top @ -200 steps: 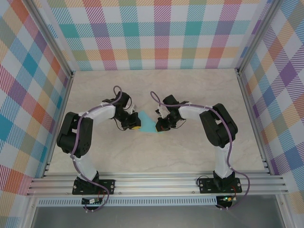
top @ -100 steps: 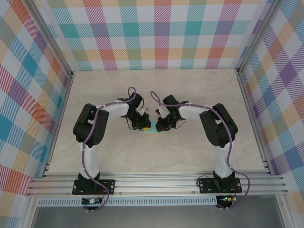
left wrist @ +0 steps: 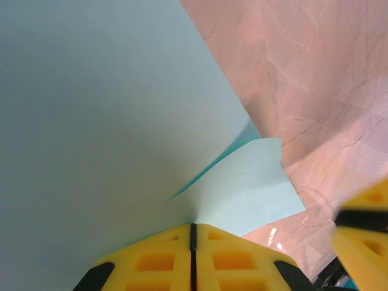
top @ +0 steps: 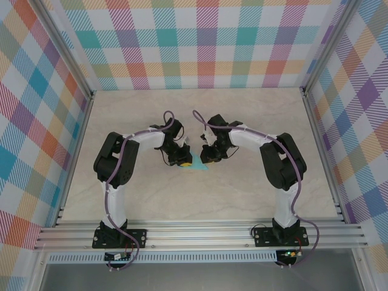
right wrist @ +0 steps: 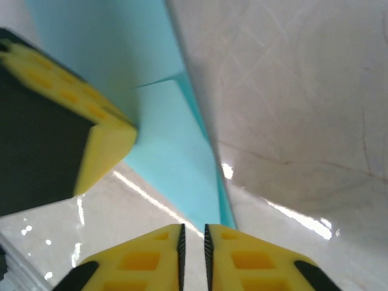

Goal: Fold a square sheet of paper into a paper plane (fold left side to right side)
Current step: Third fold the triangle at the center of the table.

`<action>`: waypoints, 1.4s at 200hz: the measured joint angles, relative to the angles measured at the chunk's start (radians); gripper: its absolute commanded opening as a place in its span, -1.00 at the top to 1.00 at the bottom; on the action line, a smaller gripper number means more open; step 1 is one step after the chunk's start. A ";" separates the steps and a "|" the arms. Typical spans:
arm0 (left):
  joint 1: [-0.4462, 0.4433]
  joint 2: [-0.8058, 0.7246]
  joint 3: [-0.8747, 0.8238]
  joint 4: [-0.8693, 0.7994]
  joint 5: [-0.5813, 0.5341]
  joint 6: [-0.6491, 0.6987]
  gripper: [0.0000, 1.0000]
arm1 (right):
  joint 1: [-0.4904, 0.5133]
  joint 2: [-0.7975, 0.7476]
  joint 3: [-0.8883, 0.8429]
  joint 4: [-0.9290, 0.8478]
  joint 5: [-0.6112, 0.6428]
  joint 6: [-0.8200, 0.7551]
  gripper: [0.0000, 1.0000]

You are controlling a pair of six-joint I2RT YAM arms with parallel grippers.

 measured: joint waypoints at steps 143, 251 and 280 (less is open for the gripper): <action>-0.001 -0.001 -0.002 0.001 -0.008 0.005 0.88 | 0.050 0.101 0.012 0.045 -0.061 0.159 0.98; -0.001 -0.001 -0.002 0.000 -0.012 0.019 0.90 | 0.033 0.097 -0.014 0.065 -0.048 0.179 0.98; -0.001 -0.001 0.000 -0.002 -0.015 0.020 0.90 | 0.024 0.079 -0.048 0.093 -0.058 0.175 0.98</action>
